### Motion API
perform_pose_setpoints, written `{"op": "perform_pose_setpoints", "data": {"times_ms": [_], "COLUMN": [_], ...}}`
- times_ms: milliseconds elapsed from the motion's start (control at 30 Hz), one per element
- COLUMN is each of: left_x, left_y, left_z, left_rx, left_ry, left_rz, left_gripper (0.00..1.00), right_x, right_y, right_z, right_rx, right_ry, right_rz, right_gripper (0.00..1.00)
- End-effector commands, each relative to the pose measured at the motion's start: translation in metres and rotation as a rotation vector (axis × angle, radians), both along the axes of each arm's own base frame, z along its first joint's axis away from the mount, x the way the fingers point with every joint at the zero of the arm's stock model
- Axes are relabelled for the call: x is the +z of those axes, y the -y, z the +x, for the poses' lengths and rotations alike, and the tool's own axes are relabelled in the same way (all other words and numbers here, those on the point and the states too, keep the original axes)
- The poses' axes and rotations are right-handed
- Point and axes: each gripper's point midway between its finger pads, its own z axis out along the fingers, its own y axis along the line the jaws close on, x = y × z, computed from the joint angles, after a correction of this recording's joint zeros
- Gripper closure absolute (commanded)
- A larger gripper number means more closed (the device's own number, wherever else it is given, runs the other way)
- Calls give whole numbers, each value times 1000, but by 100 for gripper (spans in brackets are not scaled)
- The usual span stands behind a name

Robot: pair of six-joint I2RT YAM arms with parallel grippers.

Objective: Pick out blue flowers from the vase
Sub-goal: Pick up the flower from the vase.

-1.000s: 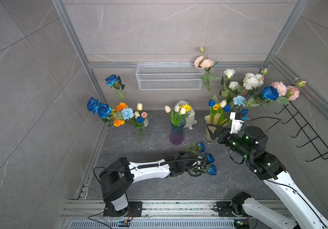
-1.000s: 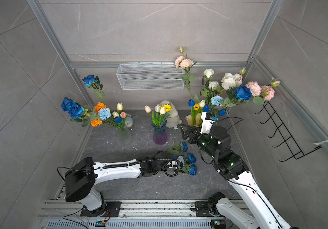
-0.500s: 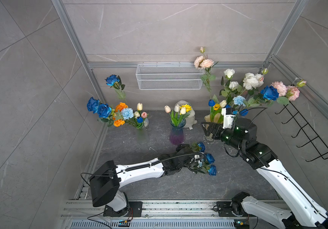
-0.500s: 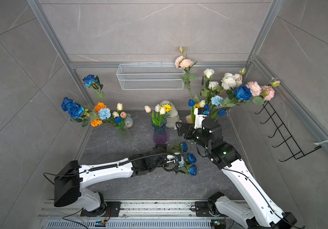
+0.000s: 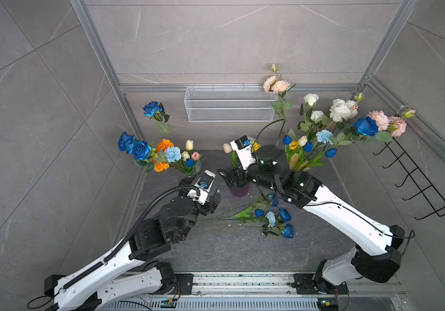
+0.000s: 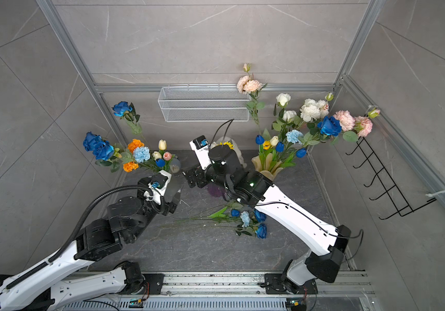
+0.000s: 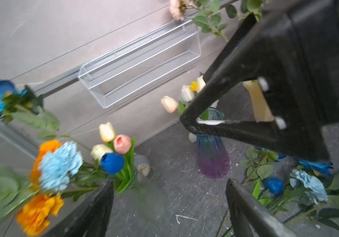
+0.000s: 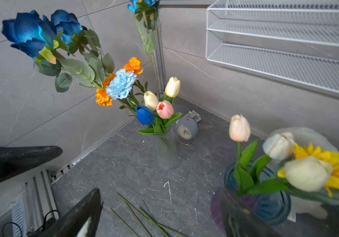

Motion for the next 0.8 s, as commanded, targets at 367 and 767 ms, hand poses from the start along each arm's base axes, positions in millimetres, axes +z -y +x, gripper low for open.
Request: {"op": "perform_pose_setpoints", "data": {"times_ms": [367,767], "left_x": [37,54], "left_y": [-117,-156], "left_z": [-15,-30], "left_rx": [414,500], "left_ry": [127,76], "left_rz": [-192,-145], "left_gripper": [6,6], "right_x": [-61,-132], "right_y": [-80,-101], "right_z": [50,84], "right_rx": [41,-56], "right_ry": [-401,-566], "right_rz": [280,280], "right_gripper": [8,12]}}
